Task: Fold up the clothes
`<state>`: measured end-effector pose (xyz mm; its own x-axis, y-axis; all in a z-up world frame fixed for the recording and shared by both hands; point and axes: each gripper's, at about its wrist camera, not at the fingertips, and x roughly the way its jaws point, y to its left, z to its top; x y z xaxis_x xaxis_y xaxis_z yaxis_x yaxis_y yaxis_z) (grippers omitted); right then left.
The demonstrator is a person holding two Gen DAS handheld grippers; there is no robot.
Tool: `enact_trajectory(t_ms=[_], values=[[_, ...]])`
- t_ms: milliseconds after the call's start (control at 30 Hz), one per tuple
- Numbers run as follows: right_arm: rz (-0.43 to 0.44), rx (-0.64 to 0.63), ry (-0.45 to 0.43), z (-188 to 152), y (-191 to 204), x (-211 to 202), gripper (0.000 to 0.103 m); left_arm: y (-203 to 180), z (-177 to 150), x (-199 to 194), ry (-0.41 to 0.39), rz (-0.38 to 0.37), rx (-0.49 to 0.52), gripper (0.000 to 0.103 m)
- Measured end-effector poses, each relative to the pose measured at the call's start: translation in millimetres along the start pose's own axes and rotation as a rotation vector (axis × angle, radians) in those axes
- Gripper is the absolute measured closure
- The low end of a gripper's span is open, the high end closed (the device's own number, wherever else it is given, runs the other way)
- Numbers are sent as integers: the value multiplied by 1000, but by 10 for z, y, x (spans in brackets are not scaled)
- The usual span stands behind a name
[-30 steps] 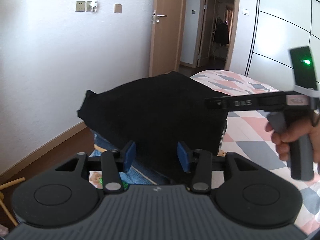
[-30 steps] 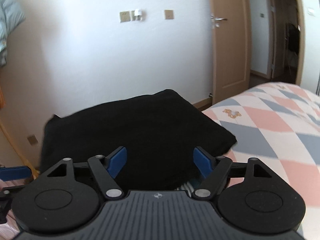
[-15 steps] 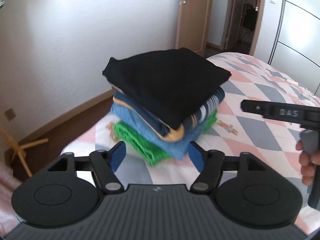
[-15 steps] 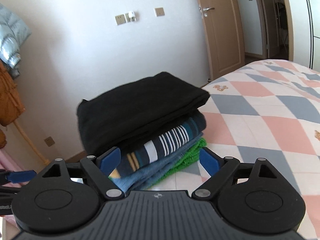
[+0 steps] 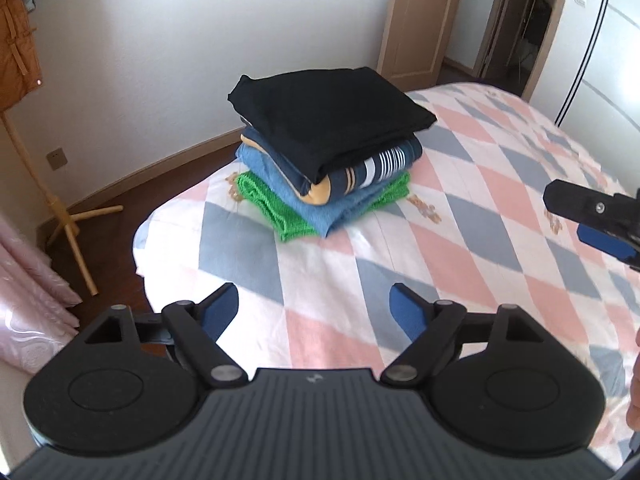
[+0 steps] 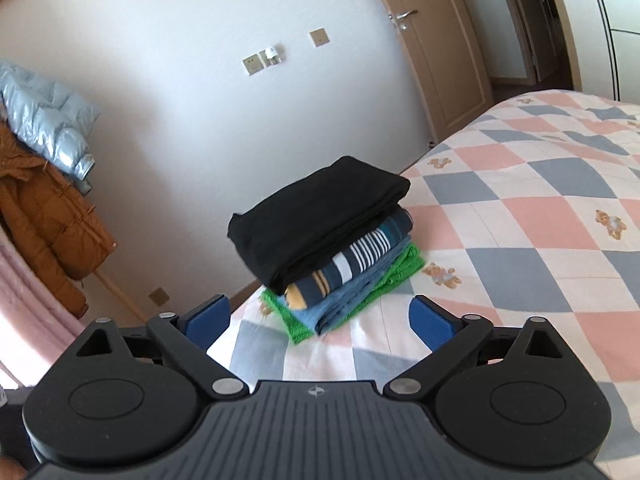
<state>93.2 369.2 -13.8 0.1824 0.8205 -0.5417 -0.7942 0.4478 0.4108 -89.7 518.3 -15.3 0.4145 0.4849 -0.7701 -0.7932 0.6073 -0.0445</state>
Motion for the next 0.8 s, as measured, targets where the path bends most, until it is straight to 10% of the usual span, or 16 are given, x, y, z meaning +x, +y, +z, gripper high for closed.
enact_trajectory(t_ms=[433,800], values=[[-115,-118,14,-37,310,-482,0,-434,-132,-752,-134,210,194,1],[-234,-222,-36,-78,533,-666,0,-235,-275,-935,-111,190,125,1]])
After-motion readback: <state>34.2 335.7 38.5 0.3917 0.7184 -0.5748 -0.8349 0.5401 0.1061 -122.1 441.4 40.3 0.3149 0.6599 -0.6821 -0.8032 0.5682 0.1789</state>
